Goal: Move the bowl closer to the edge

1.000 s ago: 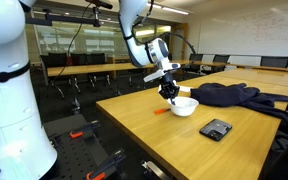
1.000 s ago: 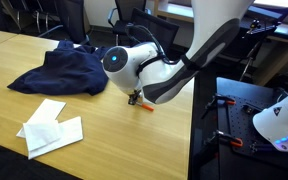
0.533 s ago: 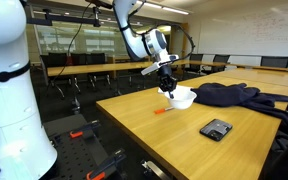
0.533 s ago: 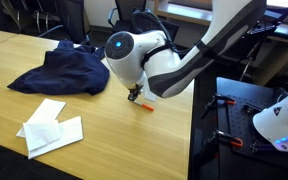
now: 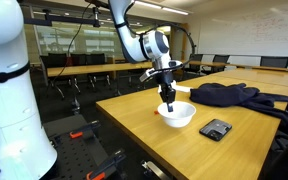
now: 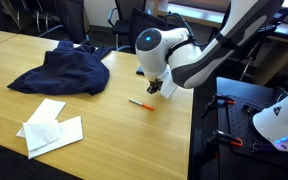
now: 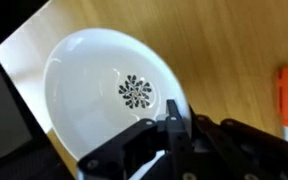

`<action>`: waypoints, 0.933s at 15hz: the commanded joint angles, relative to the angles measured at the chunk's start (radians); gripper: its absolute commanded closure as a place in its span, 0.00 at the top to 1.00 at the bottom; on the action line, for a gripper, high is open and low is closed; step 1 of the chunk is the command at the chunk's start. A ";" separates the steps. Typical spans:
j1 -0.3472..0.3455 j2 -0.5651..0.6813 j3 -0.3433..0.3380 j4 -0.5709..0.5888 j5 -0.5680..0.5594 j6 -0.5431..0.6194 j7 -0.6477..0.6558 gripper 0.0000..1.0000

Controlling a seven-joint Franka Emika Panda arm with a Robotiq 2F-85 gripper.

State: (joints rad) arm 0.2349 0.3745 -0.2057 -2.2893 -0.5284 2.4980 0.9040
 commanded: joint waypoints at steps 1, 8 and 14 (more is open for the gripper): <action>0.008 -0.040 -0.032 -0.076 -0.052 0.057 0.153 0.02; 0.003 -0.036 -0.039 -0.124 -0.213 0.072 0.379 0.02; -0.054 -0.051 -0.013 -0.166 -0.151 0.156 0.303 0.02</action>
State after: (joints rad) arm 0.2256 0.3620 -0.2409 -2.4120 -0.7061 2.5911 1.2415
